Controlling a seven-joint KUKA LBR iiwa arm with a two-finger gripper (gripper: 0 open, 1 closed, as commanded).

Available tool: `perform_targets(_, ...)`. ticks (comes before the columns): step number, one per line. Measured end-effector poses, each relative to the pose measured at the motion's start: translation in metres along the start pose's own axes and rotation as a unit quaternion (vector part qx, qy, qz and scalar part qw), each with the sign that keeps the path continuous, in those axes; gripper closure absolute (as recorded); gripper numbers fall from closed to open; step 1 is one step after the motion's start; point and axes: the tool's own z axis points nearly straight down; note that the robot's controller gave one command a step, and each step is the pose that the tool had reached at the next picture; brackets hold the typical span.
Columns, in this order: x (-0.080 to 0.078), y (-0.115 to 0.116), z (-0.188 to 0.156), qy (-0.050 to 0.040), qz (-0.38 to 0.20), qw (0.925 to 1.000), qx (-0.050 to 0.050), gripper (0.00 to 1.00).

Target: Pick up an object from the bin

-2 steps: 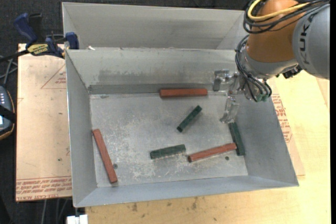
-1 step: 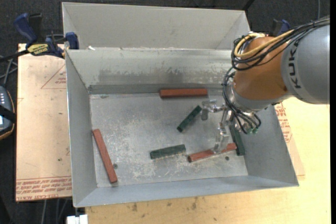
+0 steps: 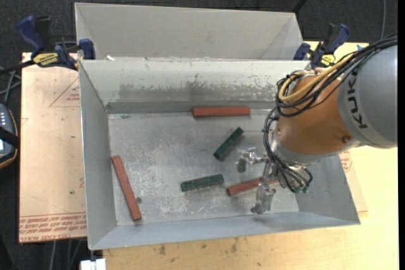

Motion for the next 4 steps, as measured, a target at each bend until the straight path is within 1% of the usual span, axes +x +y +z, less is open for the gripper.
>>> perform_targets(1,-0.001,-0.020,0.005,-0.0026,-0.023,0.9997,0.001,0.00)
perform_targets(2,-0.003,-0.058,0.040,-0.0032,0.007,1.0000,0.001,0.00)
perform_targets(3,-0.016,0.003,0.040,-0.0038,-0.086,0.9963,0.000,1.00)
perform_targets(4,-0.016,0.003,0.040,-0.0038,-0.086,0.9963,0.000,1.00)
